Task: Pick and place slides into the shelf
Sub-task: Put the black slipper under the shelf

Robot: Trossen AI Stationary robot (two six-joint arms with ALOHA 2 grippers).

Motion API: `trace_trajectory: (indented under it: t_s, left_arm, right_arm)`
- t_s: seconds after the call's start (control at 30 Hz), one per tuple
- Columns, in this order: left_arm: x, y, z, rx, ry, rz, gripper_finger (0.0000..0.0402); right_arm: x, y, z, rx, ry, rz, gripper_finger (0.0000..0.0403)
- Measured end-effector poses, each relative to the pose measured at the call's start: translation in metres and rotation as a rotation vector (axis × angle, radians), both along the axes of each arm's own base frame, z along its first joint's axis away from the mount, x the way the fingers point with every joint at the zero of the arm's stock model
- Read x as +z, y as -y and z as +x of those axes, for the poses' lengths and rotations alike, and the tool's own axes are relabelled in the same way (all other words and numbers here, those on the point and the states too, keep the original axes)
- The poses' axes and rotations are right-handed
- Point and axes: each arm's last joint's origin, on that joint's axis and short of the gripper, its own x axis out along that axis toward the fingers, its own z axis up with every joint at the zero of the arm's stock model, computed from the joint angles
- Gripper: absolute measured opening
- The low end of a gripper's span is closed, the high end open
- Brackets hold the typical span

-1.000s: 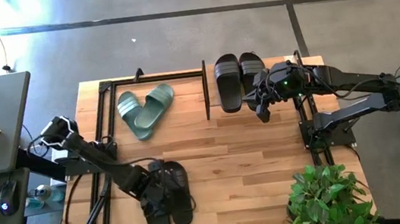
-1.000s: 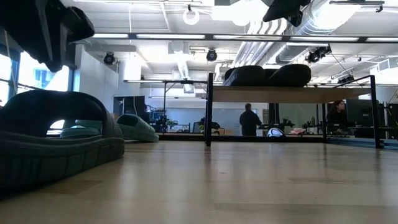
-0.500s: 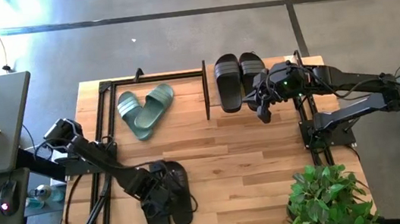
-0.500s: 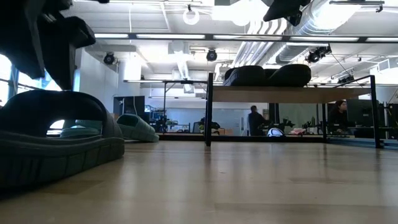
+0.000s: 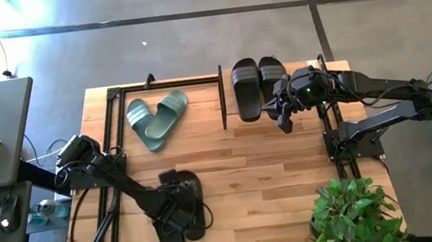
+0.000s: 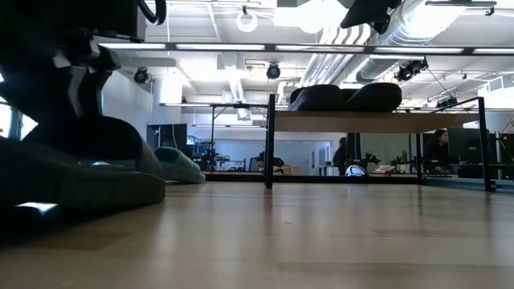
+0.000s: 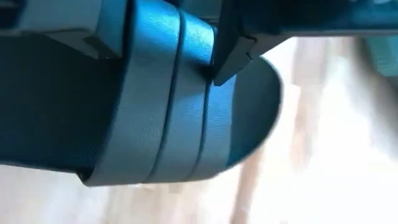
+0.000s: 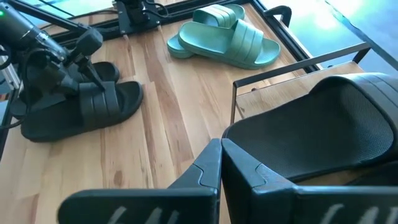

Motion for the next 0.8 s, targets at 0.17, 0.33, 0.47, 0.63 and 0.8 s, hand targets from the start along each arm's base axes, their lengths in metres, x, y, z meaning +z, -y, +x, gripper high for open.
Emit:
trace_trajectory:
  t_s: [0.17, 0.33, 0.47, 0.63, 0.8]
  left_arm:
    - [0.001, 0.0, 0.002, -0.001, 0.033, 0.02, 0.0067]
    - [0.01, 0.004, 0.011, 0.0, 0.104, 0.01, 0.0012]
    - [0.036, 0.003, 0.024, 0.022, 0.189, 0.072, 0.0007]
    - [0.081, -0.022, 0.04, 0.107, 0.207, 0.189, 0.0006]
    - [0.116, -0.059, 0.051, 0.167, 0.202, 0.35, 0.0004]
  right_arm:
    - [0.0, 0.0, 0.0, 0.009, 0.0, -0.003, 0.0]
    - [0.0, -0.001, 0.0, 0.021, 0.002, 0.006, 0.0]
    - [0.0, -0.001, 0.001, 0.035, 0.009, 0.014, 0.0]
    - [0.004, -0.002, 0.003, 0.046, 0.068, 0.1, 0.0]
    - [0.006, -0.004, 0.004, 0.059, 0.1, 0.361, 0.0]
